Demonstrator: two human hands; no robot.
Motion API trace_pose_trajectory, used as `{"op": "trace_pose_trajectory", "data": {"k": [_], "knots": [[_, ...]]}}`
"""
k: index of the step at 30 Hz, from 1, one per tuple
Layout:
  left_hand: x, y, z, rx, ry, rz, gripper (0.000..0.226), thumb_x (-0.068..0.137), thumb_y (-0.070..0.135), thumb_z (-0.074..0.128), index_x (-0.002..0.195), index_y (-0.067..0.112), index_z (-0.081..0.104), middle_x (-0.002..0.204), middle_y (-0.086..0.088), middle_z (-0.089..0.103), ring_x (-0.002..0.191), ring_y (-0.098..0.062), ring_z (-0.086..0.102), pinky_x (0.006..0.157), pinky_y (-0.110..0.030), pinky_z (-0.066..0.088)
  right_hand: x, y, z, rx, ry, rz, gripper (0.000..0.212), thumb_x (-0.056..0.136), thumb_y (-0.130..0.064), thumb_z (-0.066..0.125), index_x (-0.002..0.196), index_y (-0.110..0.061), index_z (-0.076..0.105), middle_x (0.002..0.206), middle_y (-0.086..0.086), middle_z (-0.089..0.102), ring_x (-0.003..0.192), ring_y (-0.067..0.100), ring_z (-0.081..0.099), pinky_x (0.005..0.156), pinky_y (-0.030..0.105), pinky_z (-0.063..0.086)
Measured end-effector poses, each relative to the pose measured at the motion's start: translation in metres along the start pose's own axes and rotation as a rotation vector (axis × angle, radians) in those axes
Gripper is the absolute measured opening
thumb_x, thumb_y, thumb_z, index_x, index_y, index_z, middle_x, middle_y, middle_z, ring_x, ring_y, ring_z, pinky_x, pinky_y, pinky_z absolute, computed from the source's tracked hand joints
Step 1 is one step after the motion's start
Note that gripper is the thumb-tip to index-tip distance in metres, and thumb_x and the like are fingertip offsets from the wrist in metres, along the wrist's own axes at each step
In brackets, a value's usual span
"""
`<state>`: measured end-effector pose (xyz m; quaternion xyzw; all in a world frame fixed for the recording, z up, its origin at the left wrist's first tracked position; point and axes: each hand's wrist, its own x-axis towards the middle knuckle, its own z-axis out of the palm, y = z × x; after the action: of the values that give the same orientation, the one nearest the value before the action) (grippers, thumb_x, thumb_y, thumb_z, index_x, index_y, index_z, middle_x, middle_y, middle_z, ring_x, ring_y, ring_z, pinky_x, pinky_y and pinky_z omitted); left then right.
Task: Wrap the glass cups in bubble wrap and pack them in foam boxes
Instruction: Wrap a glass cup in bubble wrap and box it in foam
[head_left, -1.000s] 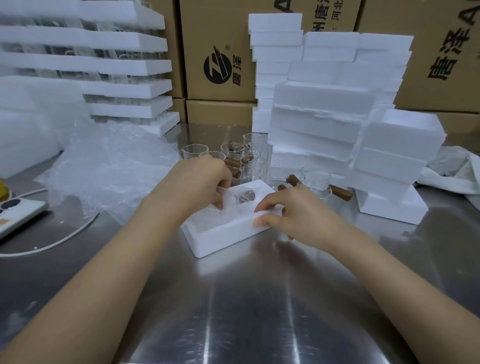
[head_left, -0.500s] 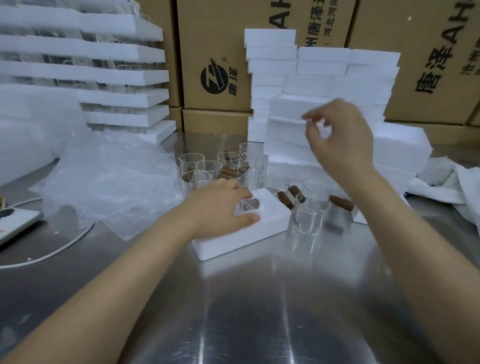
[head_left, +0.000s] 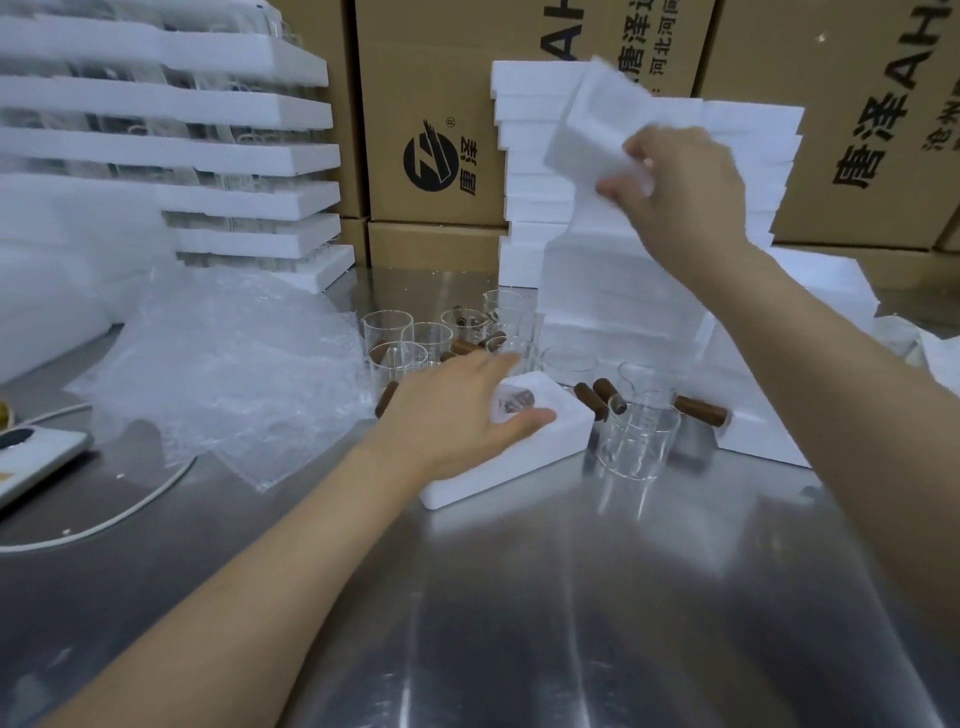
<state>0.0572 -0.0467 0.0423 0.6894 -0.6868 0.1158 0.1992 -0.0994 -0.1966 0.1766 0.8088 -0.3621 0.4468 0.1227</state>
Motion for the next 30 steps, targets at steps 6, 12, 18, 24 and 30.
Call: {"op": "trace_pose_trajectory", "data": {"k": [6, 12, 18, 24, 30], "knots": [[-0.002, -0.02, -0.028, -0.633, 0.313, -0.148, 0.088, 0.084, 0.077, 0.026, 0.153, 0.021, 0.019, 0.154, 0.006, 0.033, 0.136, -0.004, 0.034, 0.107, -0.024, 0.028, -0.066, -0.064, -0.014, 1.129, 0.035, 0.025, 0.016, 0.087, -0.014, 0.066, 0.093, -0.02, 0.054, 0.094, -0.009, 0.062, 0.087, 0.0, 0.061, 0.075, 0.014, 0.045], [-0.003, -0.027, -0.04, -0.826, 0.226, -0.226, 0.111, 0.061, 0.078, 0.066, 0.147, 0.048, 0.001, 0.149, 0.023, 0.031, 0.127, 0.006, 0.039, 0.095, -0.023, 0.04, -0.12, -0.064, 0.019, 1.863, -0.298, 0.501, 0.035, 0.089, -0.008, 0.059, 0.123, -0.008, 0.049, 0.118, 0.006, 0.064, 0.114, 0.023, 0.062, 0.09, 0.031, 0.052], [-0.009, -0.041, -0.054, -0.605, 0.079, -0.207, 0.088, 0.065, 0.075, 0.065, 0.142, 0.043, 0.038, 0.118, 0.039, 0.037, 0.102, 0.029, 0.035, 0.078, -0.014, 0.034, -0.111, -0.033, 0.017, 1.568, -0.24, 0.702, 0.054, 0.093, -0.029, 0.059, 0.137, -0.02, 0.029, 0.128, 0.01, 0.051, 0.109, 0.025, 0.063, 0.087, 0.034, 0.055], [-0.011, -0.034, -0.063, -0.448, -0.119, -0.282, 0.097, 0.058, 0.079, 0.063, 0.143, 0.037, 0.041, 0.13, 0.022, 0.039, 0.122, -0.004, 0.036, 0.082, -0.018, 0.036, -0.124, -0.025, 0.019, 0.696, -0.094, 0.092, 0.048, 0.089, -0.026, 0.048, 0.137, -0.028, 0.038, 0.141, -0.003, 0.036, 0.133, 0.013, 0.03, 0.107, 0.019, 0.022], [-0.006, -0.014, -0.049, -0.309, -0.201, -0.333, 0.105, 0.058, 0.088, 0.054, 0.146, 0.035, 0.034, 0.141, 0.008, 0.035, 0.136, -0.011, 0.017, 0.1, -0.033, 0.024, -0.133, -0.024, 0.03, 0.491, -0.296, -0.052, 0.027, 0.1, -0.014, 0.045, 0.117, -0.011, 0.065, 0.119, 0.0, 0.064, 0.118, 0.018, 0.051, 0.098, 0.026, 0.037]]}}
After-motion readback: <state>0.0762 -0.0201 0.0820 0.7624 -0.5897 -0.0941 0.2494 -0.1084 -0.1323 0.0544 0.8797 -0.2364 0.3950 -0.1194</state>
